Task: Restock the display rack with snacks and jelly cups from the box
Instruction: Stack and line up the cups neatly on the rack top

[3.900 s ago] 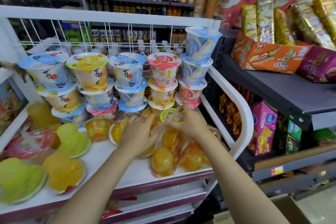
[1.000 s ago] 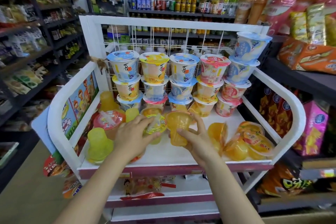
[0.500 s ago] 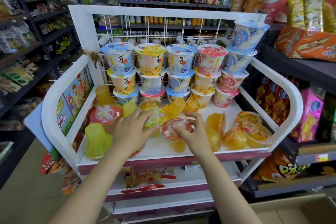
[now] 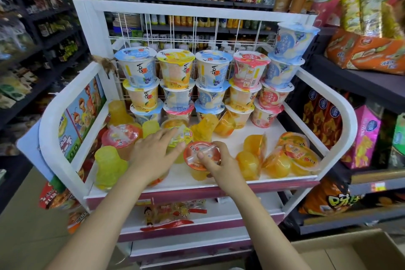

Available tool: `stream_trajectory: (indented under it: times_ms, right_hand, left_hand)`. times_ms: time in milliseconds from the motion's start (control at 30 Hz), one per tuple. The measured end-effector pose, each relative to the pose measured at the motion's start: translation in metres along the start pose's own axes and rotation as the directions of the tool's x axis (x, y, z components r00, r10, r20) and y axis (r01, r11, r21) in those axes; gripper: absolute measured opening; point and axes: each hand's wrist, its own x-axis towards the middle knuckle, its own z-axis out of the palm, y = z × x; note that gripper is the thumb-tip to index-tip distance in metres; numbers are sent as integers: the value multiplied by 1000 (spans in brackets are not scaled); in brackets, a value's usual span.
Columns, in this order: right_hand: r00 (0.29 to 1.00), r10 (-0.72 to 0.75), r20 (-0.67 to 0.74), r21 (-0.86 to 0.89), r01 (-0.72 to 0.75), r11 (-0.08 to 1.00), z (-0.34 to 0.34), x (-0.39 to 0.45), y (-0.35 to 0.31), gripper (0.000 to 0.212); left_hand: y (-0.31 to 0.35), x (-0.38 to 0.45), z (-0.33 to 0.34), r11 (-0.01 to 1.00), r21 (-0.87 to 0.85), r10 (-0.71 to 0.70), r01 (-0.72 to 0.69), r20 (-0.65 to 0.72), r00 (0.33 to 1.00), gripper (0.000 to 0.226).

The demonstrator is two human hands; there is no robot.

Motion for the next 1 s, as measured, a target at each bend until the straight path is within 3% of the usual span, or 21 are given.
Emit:
stream_trajectory:
  times_ms: [100, 167, 333, 533, 733, 867, 1000]
  right_hand:
    - [998, -8, 57, -56, 11, 998, -2, 2, -2, 85]
    - [999, -17, 51, -68, 20, 998, -13, 8, -9, 76]
    - [989, -47, -140, -126, 29, 992, -44, 58, -20, 41]
    - [994, -71, 84, -300, 94, 949, -44, 98, -31, 55]
    - [992, -74, 104, -399, 110, 911, -47, 100, -26, 53]
    - [999, -31, 42, -305, 42, 951, -51, 96, -28, 48]
    - [994, 97, -49, 15, -96, 995, -59, 88, -34, 40]
  left_hand:
    - [-1, 3, -2, 1000, 2, -13, 13, 18, 1000, 80]
    - [1, 1, -3, 1000, 24, -15, 14, 24, 1000, 86]
    - [21, 3, -12, 999, 26, -46, 46, 7, 999, 95]
    - [42, 13, 2, 998, -64, 26, -17, 142, 989, 84]
    - [43, 10, 2, 999, -38, 37, -29, 229, 973, 73]
    - [46, 10, -1, 998, -68, 19, -2, 258, 966, 75]
    - [47, 9, -3, 996, -85, 13, 9, 261, 965, 76]
